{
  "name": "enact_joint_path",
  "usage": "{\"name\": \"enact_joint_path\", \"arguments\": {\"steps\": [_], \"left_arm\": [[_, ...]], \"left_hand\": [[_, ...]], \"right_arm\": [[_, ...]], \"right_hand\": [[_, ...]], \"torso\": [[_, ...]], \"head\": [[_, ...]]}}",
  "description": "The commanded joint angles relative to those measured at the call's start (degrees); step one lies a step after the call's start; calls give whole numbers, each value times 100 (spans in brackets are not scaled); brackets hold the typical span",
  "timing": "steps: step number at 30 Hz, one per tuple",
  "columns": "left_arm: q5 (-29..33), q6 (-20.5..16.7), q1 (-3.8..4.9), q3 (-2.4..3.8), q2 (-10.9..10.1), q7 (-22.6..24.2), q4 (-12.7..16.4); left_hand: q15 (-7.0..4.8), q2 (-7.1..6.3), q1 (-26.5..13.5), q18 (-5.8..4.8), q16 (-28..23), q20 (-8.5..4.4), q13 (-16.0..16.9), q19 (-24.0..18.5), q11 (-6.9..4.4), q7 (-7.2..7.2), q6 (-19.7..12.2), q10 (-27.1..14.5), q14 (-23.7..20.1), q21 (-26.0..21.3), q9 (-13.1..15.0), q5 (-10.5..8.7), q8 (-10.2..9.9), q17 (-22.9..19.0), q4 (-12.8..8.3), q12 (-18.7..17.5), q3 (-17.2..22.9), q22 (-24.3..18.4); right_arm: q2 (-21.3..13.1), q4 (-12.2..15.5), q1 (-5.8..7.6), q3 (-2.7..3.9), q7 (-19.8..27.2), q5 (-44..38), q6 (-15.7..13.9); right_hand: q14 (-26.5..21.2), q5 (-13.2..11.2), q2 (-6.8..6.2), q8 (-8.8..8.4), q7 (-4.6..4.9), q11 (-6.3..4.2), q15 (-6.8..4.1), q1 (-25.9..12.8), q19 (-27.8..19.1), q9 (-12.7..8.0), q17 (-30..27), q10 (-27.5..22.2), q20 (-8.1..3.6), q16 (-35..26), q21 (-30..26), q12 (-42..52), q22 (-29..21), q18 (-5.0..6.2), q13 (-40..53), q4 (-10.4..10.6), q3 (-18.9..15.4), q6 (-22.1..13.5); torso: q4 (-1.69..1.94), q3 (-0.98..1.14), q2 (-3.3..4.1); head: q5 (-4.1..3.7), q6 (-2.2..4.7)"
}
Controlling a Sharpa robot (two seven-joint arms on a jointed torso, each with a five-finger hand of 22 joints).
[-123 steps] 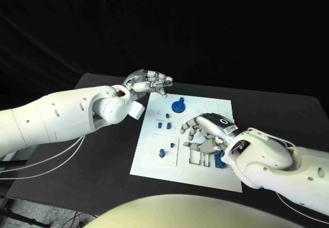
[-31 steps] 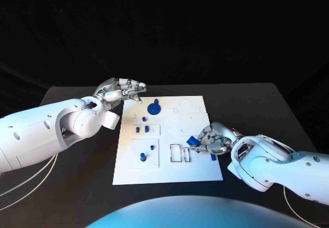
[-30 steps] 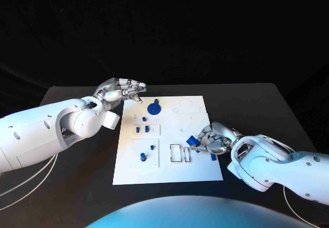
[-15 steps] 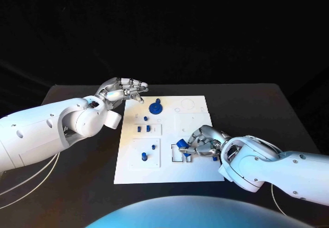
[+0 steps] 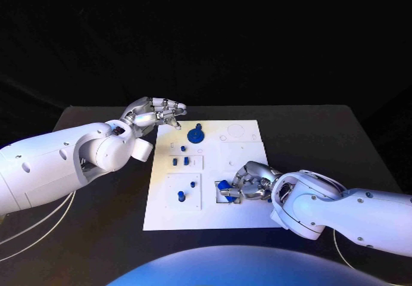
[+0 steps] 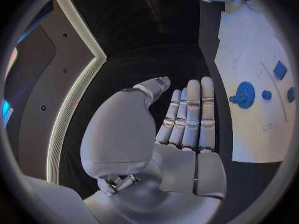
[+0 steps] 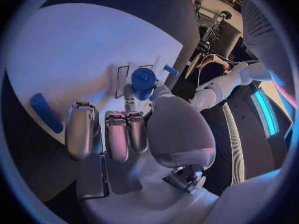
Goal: Assemble the parts on the task board
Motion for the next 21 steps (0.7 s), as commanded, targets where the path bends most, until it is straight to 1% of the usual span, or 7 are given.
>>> {"name": "enact_joint_path", "arguments": {"steps": [1, 6, 10, 12, 16, 18, 21], "left_arm": [[-6, 70, 3, 4, 7, 33, 15], [-6, 75, 3, 4, 6, 30, 18], [-6, 74, 3, 4, 2, 27, 20], [-6, 74, 3, 4, 1, 26, 20], [-6, 75, 3, 4, -1, 24, 22], [-6, 75, 3, 4, -2, 23, 22], [-6, 75, 3, 4, -3, 22, 22]], "left_hand": [[38, 57, -9, 76, -23, 8, -5, 34, -3, 19, -42, -33, 5, -39, -7, 5, -24, -5, -1, 31, -19, -6], [38, 57, -9, 76, -23, 8, -5, 34, -3, 19, -42, -33, 5, -39, -7, 5, -24, -5, -1, 31, -19, -6], [38, 57, -9, 76, -23, 8, -5, 34, -3, 19, -42, -33, 5, -39, -7, 5, -24, -5, -1, 31, -19, -6], [38, 57, -9, 76, -23, 8, -5, 34, -3, 19, -42, -33, 5, -39, -7, 5, -24, -5, -1, 31, -19, -6], [38, 57, -9, 76, -23, 8, -5, 34, -3, 19, -42, -33, 5, -39, -7, 5, -24, -5, -1, 31, -19, -6], [38, 57, -9, 76, -23, 8, -5, 34, -3, 19, -42, -33, 5, -39, -7, 5, -24, -5, -1, 31, -19, -6], [40, 60, -10, 75, -25, 9, -5, 38, -1, 24, -55, -35, 5, -46, -10, 7, -34, -6, 4, 39, -21, -12]], "right_arm": [[37, -41, -10, -5, -125, -108, 115], [85, -81, -12, -5, -139, -144, 60], [118, -104, -13, -4, -157, -195, 18], [126, -109, -14, -4, -166, -225, 5], [139, -113, -14, -4, -178, -284, 14], [149, -114, -14, -4, -184, -313, 46], [161, -118, -14, -4, -196, -366, 121]], "right_hand": [[533, -3, 16, 20, -332, -57, -32, -42, 225, 6, 1159, 517, -36, 27, 24, 50, 1155, -80, 1349, 13, -42, 383], [535, 0, 61, 24, -340, -64, -38, -79, 227, 8, 1165, 523, -41, 29, 32, 61, 1157, -81, 1361, 13, -49, 394], [538, -2, 75, 29, -343, -67, -40, -104, 230, 10, 1182, 533, -44, 33, 41, 83, 1159, -83, 1381, 14, -60, 402], [540, -7, 95, 38, -350, -72, -47, -213, 232, 16, 1194, 535, -50, 36, 52, 83, 1161, -85, 1383, 19, -120, 415], [544, -16, 136, 70, -361, -82, -56, -540, 238, 41, 1222, 543, -60, 43, 83, 98, 1167, -90, 1400, 21, -363, 440], [545, -15, 145, 81, -362, -85, -57, -629, 238, 50, 1226, 542, -62, 44, 88, 93, 1167, -90, 1398, 19, -456, 440], [545, -11, 97, 102, -362, -83, -57, -870, 234, 71, 1227, 541, -63, 44, 85, 88, 1165, -89, 1397, 25, -684, 437]], "torso": [[4, 4, 4], [5, 7, 9], [5, 4, 9], [5, 2, 4], [8, 2, 7], [5, 2, 3], [5, 0, 1]], "head": [[1, 1], [0, 1], [-2, 1], [-7, 1], [-18, 1], [-23, 1], [-27, 1]]}}
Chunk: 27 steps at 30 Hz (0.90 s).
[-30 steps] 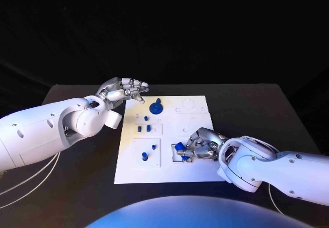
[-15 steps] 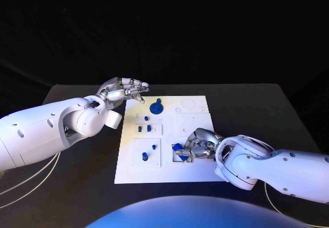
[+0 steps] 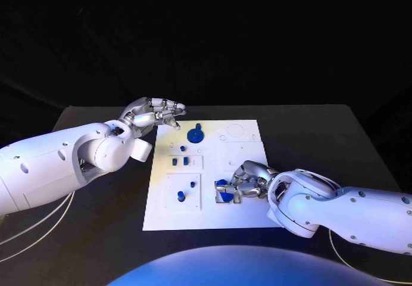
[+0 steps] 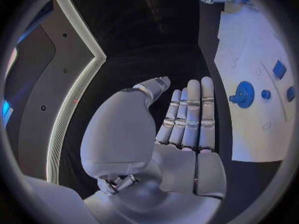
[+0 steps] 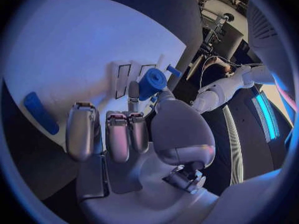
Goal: Assemble the parts on the task board
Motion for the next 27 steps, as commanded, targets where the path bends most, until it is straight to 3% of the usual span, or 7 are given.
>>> {"name": "enact_joint_path", "arguments": {"steps": [1, 2, 6, 11, 15, 23, 27], "left_arm": [[-6, 74, 2, 4, 6, 28, 18], [-6, 74, 2, 4, 6, 28, 18], [-6, 74, 2, 4, 2, 24, 19], [-6, 74, 2, 4, -2, 17, 20], [-6, 77, 2, 4, -6, 12, 22], [-6, 76, 2, 4, -11, 7, 18], [-6, 75, 2, 3, -13, 5, 13]], "left_hand": [[40, 60, -10, 76, -25, 9, -6, 38, 0, 22, -54, -35, 5, -43, -10, 7, -34, -7, 4, 39, -21, -11], [40, 60, -10, 76, -25, 9, -6, 38, 0, 22, -54, -35, 5, -43, -10, 7, -34, -7, 4, 39, -21, -11], [40, 60, -10, 76, -25, 9, -6, 38, 0, 22, -54, -35, 5, -43, -10, 7, -34, -7, 4, 39, -21, -11], [40, 60, -10, 76, -25, 9, -6, 38, 0, 22, -54, -35, 5, -43, -10, 7, -34, -7, 4, 39, -21, -11], [40, 61, -10, 75, -26, 9, -6, 39, 0, 22, -55, -36, 4, -46, -10, 7, -35, -7, 6, 41, -23, -13], [40, 61, -10, 75, -26, 9, -6, 39, 0, 22, -55, -36, 4, -46, -10, 7, -35, -7, 6, 41, -23, -13], [40, 61, -10, 75, -26, 9, -6, 39, 0, 22, -55, -36, 4, -46, -10, 7, -35, -7, 6, 41, -23, -13]], "right_arm": [[17, -3, -5, -1, -82, -215, 149], [21, -4, -5, -1, -85, -236, 164], [30, -3, -5, 0, -95, -339, 211], [27, 11, -6, 0, -98, -414, 218], [-12, 71, -10, 0, -78, -466, 173], [-197, 271, -14, 0, 48, -472, 118], [-323, 401, -14, 0, 109, -462, 102]], "right_hand": [[565, -11, -60, -4, -34, -6, -35, -205, 211, -4, 1225, 509, -42, 14, 15, 21, 1160, -88, 1393, 8, -160, -32], [565, -1, -120, 2, -31, -4, -33, -322, 208, 2, 1224, 507, -41, 14, 8, 14, 1158, -87, 1389, 10, -224, -37], [563, 83, -646, 24, -24, 2, -27, -843, 197, 29, 1215, 497, -35, 10, -15, -14, 1151, -82, 1372, 29, -173, -62], [560, 110, -796, 31, -21, 4, -25, -1003, 191, 39, 1202, 494, -33, 6, -32, -25, 1147, -79, 1367, 29, -137, -75], [562, 114, -770, 35, -22, 4, -25, -1009, 196, 41, 1210, 499, -33, 8, -10, -13, 1152, -83, 1376, 27, -111, -75], [566, 39, -503, 58, -30, -4, -30, -596, 205, 62, 1231, 513, -37, 13, 27, 17, 1161, -89, 1404, 0, 95, -77], [568, 31, -487, 62, -33, -6, -32, -495, 207, 65, 1241, 515, -38, 16, 36, 24, 1163, -90, 1409, -4, 106, -77]], "torso": [[-1, -4, -5], [-1, -4, -6], [0, -5, -5], [1, -6, -6], [4, -3, -6], [-1, -2, -8], [-9, -1, -10]], "head": [[-6, 1], [-7, 1], [-11, 1], [-14, 1], [-18, 1], [-10, 1], [-11, 1]]}}
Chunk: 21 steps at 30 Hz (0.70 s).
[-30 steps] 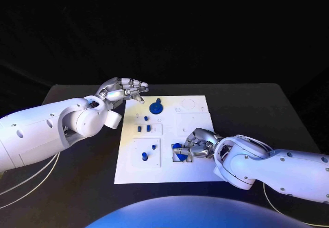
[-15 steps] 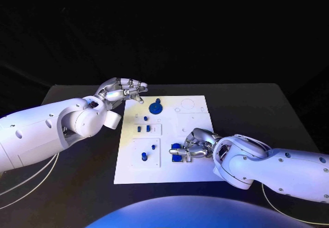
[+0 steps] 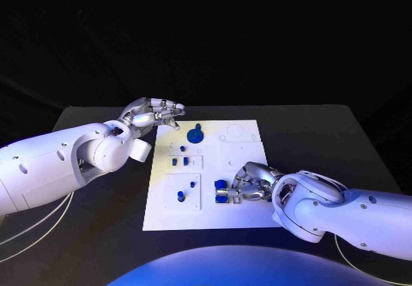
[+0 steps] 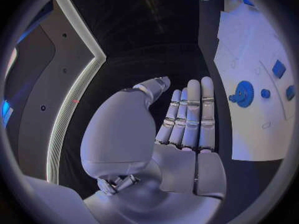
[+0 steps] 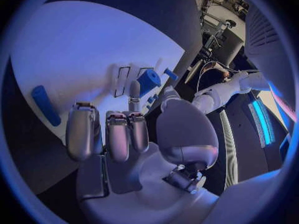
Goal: Assemble the parts on the task board
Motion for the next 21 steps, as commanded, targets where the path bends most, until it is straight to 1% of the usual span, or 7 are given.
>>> {"name": "enact_joint_path", "arguments": {"steps": [1, 5, 10, 11, 15, 17, 21], "left_arm": [[-6, 74, 3, 3, 3, 22, 10], [-6, 76, 3, 3, 7, 21, 5], [-6, 83, 3, 3, 15, 21, -1], [-6, 83, 3, 3, 16, 20, -2], [-6, 83, 2, 3, 16, 20, -4], [-6, 85, 2, 3, 14, 16, -5], [-6, 91, 2, 3, 10, 8, -4]], "left_hand": [[40, 61, -10, 75, -26, 9, -7, 39, 0, 3, -35, -36, 4, -25, -6, 7, -36, -8, 6, 19, -23, -8], [41, 64, -11, 75, -28, 10, -8, 39, 1, 4, -35, -39, 1, -30, -6, 8, -36, -9, 9, 22, -23, -11], [41, 64, -11, 75, -28, 10, -8, 39, 1, 4, -35, -39, 1, -30, -6, 8, -36, -9, 9, 22, -23, -11], [41, 64, -11, 75, -28, 10, -8, 39, 1, 4, -35, -39, 1, -30, -6, 8, -36, -9, 9, 22, -23, -11], [42, 70, -12, 74, -28, 10, -8, 40, 1, 4, -34, -40, 0, -32, -6, 8, -37, -9, 12, 24, -22, -13], [42, 70, -12, 74, -28, 10, -8, 40, 1, 4, -34, -40, 0, -32, -6, 8, -37, -9, 12, 24, -22, -13], [42, 70, -12, 74, -28, 10, -8, 40, 1, 4, -34, -40, 0, -32, -6, 8, -37, -9, 12, 24, -22, -13]], "right_arm": [[-66, 99, -7, -2, 135, -84, 12], [-118, 124, -7, -2, 149, -73, 54], [-150, 88, -7, -2, 151, -36, 180], [-150, 77, -7, -2, 148, -31, 203], [-138, 40, -7, -2, 134, -19, 220], [-128, 18, -7, -2, 120, -15, 198], [-101, -27, -7, -2, 96, -13, 182]], "right_hand": [[571, -26, -1, 22, 5, 13, -33, 60, 210, 7, 1250, 536, -38, 18, 49, 26, 1168, -93, 1412, -8, 28, -37], [571, -30, 7, 23, 4, 11, -34, 109, 213, 9, 1254, 538, -39, 19, 58, 30, 1170, -94, 1416, -7, 31, -37], [570, -37, 31, 24, 4, 10, -35, 234, 210, 11, 1249, 537, -40, 17, 51, 26, 1168, -93, 1414, -14, 37, -43], [570, -42, 28, 24, 4, 9, -35, 323, 209, 11, 1248, 538, -41, 17, 50, 29, 1167, -93, 1416, -17, 35, -46], [568, -47, -35, 12, -1, 6, -39, 950, 206, 7, 1237, 538, -45, 13, 49, 25, 1166, -92, 1417, -32, 41, -64], [568, -46, 8, 6, 0, 6, -39, 1034, 205, 2, 1240, 539, -45, 14, 48, 27, 1166, -92, 1419, -21, 52, -63], [570, -51, 97, 3, 1, 7, -38, 1020, 206, -1, 1250, 541, -45, 16, 54, 33, 1167, -93, 1423, -13, 53, -58]], "torso": [[-11, 1, -2], [-8, 1, 0], [10, -2, 2], [11, -4, 2], [15, -5, 6], [15, -4, 10], [18, -6, 12]], "head": [[3, 1], [-6, 1], [-7, 1], [1, 1], [8, 1], [19, 1], [22, 1]]}}
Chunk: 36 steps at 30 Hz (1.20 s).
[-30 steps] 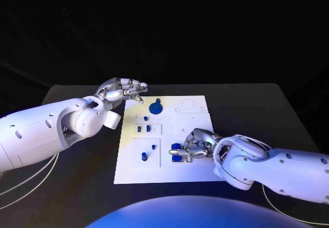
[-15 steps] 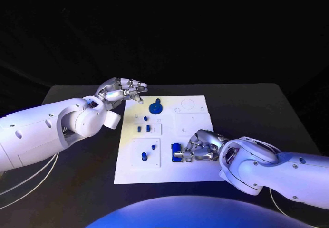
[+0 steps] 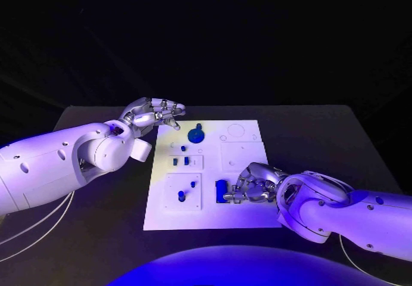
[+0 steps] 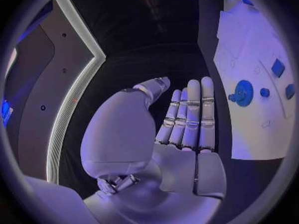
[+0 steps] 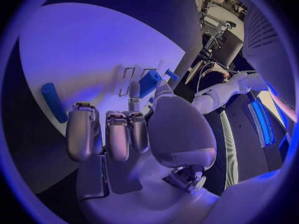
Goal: Assemble the parts on the task board
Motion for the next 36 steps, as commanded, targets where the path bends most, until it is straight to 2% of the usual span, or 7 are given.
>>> {"name": "enact_joint_path", "arguments": {"steps": [1, 12, 16, 24, 29, 36], "left_arm": [[-6, 89, 2, 3, 4, 16, 10], [-6, 90, 2, 3, -7, 7, 21], [-6, 92, 2, 3, -8, 6, 19], [-6, 98, 2, 3, -6, 0, 20], [-6, 104, 2, 3, -9, -9, 20], [-6, 116, 2, 3, -12, -14, 15]], "left_hand": [[42, 46, 11, 74, -28, 10, -8, 40, 1, 5, -34, -40, 0, -33, -6, 8, -37, -9, 12, 24, -22, -7], [43, 52, 8, 74, -29, 11, -9, 41, 2, 5, -33, -42, -1, -38, -6, 8, -37, -10, 19, 27, -23, -10], [43, 52, 8, 74, -29, 11, -9, 41, 2, 5, -33, -42, -1, -38, -6, 8, -37, -10, 19, 27, -23, -10], [43, 52, 8, 74, -29, 11, -9, 41, 2, 5, -33, -42, -1, -38, -6, 8, -37, -10, 19, 27, -23, -10], [43, 52, 8, 74, -29, 11, -9, 41, 2, 5, -33, -42, -1, -38, -6, 8, -37, -10, 19, 27, -23, -10], [43, 52, 8, 74, -29, 11, -9, 41, 2, 5, -33, -42, -1, -38, -6, 8, -37, -10, 19, 27, -23, -10]], "right_arm": [[28, -32, -6, -2, 6, -19, 94], [121, -158, -6, -1, -53, -61, 54], [128, -181, -6, -1, -27, -56, 99], [149, -177, -5, -1, 27, -20, 205], [141, -156, -5, -1, 56, -29, 181], [83, -70, -6, 0, 129, -71, 87]], "right_hand": [[570, -29, 77, 3, 3, 6, -39, 5, 207, -6, 1251, 541, -46, 17, 25, 33, 1168, -93, 1425, 2, 38, -17], [572, -31, 210, -9, 1, 3, -40, 116, 211, -15, 1258, 543, -47, 18, 43, 37, 1172, -96, 1429, -6, 57, -20], [573, -34, 218, -11, 1, 4, -41, 117, 212, -17, 1265, 545, -47, 20, 45, 42, 1173, -96, 1432, -7, 51, -20], [570, -36, 125, -26, 2, 6, -39, 290, 203, -26, 1253, 542, -46, 16, 22, 33, 1167, -92, 1428, -37, -13, -29], [570, -35, 116, -28, 2, 6, -39, 321, 203, -28, 1249, 542, -46, 15, 23, 33, 1167, -92, 1427, -37, -19, -29], [570, -35, 98, -30, 4, 6, -39, 359, 201, -30, 1253, 543, -46, 16, 17, 36, 1165, -91, 1430, -36, -30, -29]], "torso": [[3, -2, 7], [-3, 2, 3], [-5, 1, -3], [-4, 3, 3], [-3, 0, 1], [-5, 8, 4]], "head": [[7, 1], [14, 1], [20, 1], [17, 1], [16, 1], [21, 1]]}}
